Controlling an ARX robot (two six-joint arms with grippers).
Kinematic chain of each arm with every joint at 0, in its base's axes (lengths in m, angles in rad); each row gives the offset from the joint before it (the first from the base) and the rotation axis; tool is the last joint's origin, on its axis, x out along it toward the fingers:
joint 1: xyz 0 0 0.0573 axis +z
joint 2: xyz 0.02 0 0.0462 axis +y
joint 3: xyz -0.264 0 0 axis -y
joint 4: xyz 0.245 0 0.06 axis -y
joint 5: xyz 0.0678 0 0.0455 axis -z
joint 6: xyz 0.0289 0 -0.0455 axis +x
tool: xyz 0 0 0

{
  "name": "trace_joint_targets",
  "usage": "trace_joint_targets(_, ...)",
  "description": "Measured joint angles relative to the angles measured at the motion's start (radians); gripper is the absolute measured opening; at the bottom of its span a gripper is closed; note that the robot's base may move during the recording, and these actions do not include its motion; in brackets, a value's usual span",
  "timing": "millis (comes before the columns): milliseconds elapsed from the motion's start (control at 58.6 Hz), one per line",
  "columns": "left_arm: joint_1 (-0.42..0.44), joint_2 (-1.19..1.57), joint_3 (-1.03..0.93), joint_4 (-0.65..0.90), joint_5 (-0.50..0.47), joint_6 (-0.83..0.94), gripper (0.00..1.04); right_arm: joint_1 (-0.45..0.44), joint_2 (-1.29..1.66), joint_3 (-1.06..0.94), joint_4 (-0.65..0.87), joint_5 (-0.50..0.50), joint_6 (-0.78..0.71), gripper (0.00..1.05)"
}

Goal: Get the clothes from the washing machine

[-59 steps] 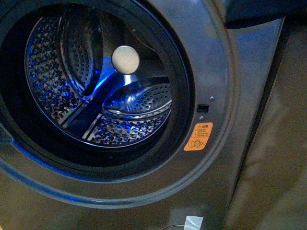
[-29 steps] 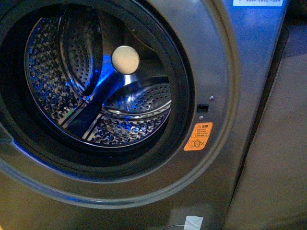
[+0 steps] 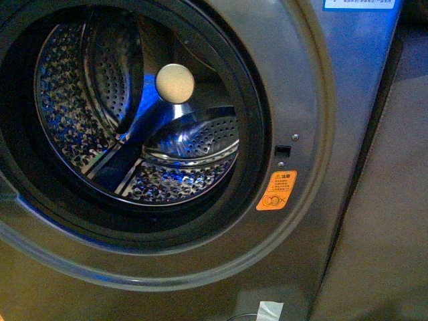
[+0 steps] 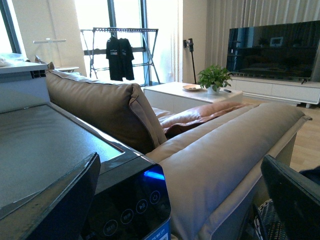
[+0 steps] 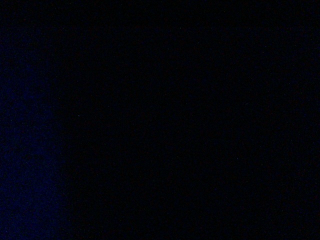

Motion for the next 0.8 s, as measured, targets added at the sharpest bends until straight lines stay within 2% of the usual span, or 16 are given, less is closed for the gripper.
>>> trace_joint_targets(51,0.000,0.000,0.000,0.000,0.000,0.000,0.98,-0.004,0.045,0.001,-0.076,0.013,-0.048,0.12)
trace_joint_targets(188,0.000,0.000,0.000,0.000,0.000,0.000,0.98,-0.012,0.189,0.012,-0.245,0.058,-0.163,0.34)
trace_joint_targets(392,0.000,0.000,0.000,0.000,0.000,0.000,0.98,-0.015,0.264,0.031,-0.246,0.084,-0.196,0.65)
trace_joint_targets(477,0.000,0.000,0.000,0.000,0.000,0.000,0.98,-0.014,0.244,0.063,-0.234,0.063,-0.181,0.88)
trace_joint_targets(529,0.000,0.000,0.001,0.000,0.000,0.000,0.98,-0.013,0.225,0.064,-0.217,0.047,-0.156,0.98)
trace_joint_targets(665,0.000,0.000,0.001,0.000,0.000,0.000,0.98,-0.006,0.122,0.064,-0.168,-0.029,-0.071,0.97)
trace_joint_targets(801,0.000,0.000,0.001,0.000,0.000,0.000,0.98,0.019,-0.067,0.050,-0.033,-0.125,0.076,0.97)
